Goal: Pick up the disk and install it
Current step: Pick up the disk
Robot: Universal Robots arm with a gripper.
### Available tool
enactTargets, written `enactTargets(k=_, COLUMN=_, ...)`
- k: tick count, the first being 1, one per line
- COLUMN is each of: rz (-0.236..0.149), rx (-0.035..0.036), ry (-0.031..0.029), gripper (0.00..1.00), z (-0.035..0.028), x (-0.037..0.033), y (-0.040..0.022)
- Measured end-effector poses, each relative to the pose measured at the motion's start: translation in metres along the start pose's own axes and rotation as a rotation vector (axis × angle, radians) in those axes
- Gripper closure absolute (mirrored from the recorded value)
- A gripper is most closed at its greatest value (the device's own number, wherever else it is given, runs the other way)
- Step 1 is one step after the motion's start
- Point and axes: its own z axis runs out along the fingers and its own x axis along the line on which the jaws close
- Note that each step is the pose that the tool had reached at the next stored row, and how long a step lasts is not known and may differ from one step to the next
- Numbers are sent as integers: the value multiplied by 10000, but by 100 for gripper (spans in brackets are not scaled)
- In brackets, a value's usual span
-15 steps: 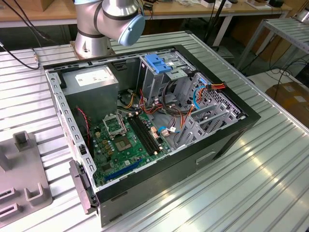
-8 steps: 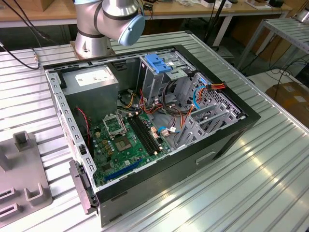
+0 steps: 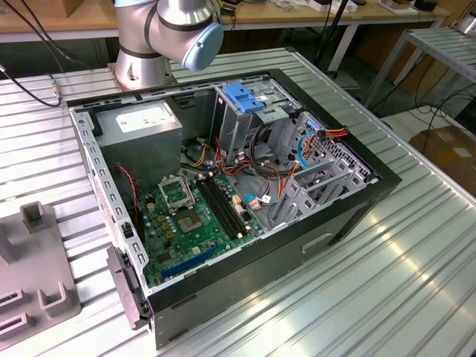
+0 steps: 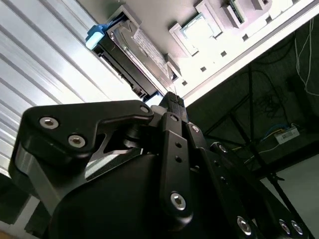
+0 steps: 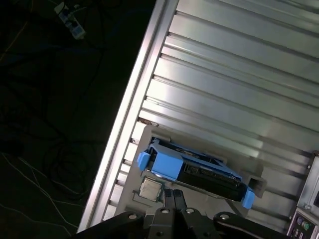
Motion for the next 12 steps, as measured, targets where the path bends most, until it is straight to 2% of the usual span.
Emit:
enactTargets(k=5, rz=-791, rx=26, ry=-26, gripper=90, z=0, x=0, y=0)
enactTargets(k=12, rz=-1521, rx=51, ry=-53, gripper=90, z=1, x=0, y=0)
